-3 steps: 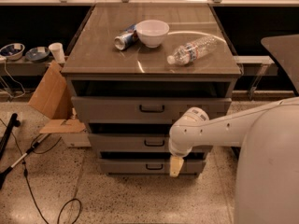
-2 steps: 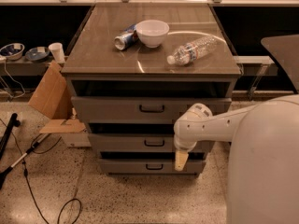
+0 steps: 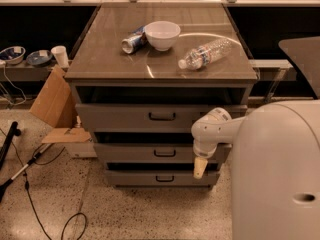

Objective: Open middle drawer

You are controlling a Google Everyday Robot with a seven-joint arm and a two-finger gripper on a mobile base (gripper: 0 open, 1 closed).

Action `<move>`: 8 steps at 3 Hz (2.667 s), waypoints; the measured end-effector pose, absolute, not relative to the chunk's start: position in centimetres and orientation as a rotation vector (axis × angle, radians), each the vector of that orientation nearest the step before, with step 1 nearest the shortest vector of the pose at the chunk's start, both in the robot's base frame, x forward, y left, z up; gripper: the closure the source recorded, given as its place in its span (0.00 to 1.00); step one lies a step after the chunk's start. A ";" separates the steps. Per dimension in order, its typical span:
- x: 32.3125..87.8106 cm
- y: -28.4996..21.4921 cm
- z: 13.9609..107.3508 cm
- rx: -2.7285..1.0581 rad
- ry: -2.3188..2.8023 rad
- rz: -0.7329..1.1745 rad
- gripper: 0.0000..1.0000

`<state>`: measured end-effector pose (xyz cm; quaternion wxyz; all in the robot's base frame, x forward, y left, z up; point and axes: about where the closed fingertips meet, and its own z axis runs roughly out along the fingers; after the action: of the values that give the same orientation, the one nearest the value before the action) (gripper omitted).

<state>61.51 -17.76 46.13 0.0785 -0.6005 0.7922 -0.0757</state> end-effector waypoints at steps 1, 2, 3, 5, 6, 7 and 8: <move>62.1 -19.1 43.8 -1.798 2.429 -0.203 0.00; 62.4 -19.5 42.1 -1.812 2.457 -0.184 0.00; 62.2 -19.6 42.0 -1.821 2.454 -0.189 0.00; 60.6 -19.7 42.4 -1.899 2.418 -0.219 0.00; 59.8 -19.9 42.1 -1.953 2.408 -0.222 0.00; 59.1 -20.2 41.5 -2.005 2.407 -0.212 0.00; 58.5 -20.4 40.9 -2.075 2.413 -0.191 0.00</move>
Offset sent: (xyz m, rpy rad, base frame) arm 0.0151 -0.0230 -0.0566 -0.0248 0.1091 -0.0359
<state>58.53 -20.35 40.85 -0.0232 -0.6508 0.7565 -0.0598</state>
